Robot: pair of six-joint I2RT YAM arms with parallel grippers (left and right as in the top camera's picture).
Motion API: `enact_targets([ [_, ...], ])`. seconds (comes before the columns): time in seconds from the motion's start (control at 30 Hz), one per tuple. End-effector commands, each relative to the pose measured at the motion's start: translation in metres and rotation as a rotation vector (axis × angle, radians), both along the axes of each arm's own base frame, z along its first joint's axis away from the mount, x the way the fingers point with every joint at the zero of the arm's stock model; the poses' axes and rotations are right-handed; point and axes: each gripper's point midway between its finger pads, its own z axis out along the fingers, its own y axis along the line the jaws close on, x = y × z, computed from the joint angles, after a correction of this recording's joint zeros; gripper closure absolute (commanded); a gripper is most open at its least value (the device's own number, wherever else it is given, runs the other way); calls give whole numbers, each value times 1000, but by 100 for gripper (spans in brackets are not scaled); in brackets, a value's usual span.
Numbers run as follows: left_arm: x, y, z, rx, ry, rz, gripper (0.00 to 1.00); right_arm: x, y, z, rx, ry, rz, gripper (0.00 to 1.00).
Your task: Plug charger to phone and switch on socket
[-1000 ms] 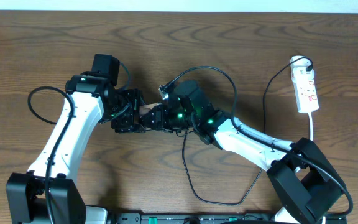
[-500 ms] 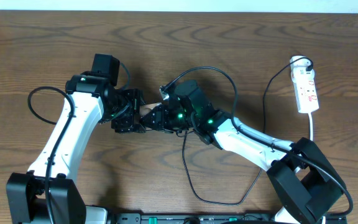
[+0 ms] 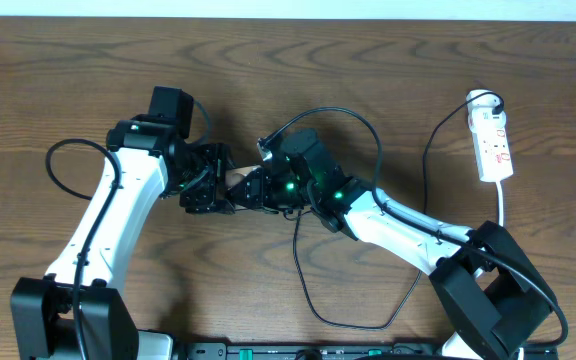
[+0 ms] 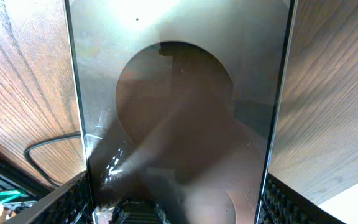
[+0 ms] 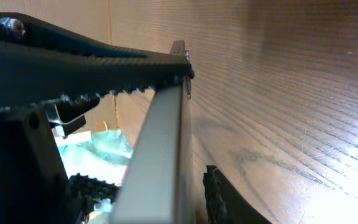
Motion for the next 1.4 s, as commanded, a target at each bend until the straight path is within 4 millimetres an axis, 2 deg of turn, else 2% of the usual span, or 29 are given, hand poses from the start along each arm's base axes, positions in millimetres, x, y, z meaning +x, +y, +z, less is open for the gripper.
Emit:
enact_targets([
  [0.0,3,-4,12,25,-56,-33,92,0,3,0,-1,-1,3,82],
  [0.43,5,-9,12,27,-74,-47,92,0,3,0,-3,1,3,98],
  [0.67,5,-9,12,27,-74,-47,91,0,3,0,-3,1,3,99],
  [0.73,5,-9,12,27,-74,-47,66,0,3,0,-3,2,2,99],
  [0.77,5,-9,12,27,-74,-47,61,0,3,0,-3,1,2,99],
  [0.87,5,-8,12,28,-74,-46,31,0,3,0,-3,1,2,99],
  [0.93,6,-7,12,28,-74,-43,20,1,2,0,-3,2,1,99],
  [0.97,6,-6,12,28,-75,-39,16,2,1,0,-3,2,-2,99],
  [1.17,11,2,16,-5,-85,-18,15,10,-9,-5,-19,27,-27,99],
  [1.37,22,1,37,-122,-256,-184,14,22,-27,-13,-54,51,-68,99],
])
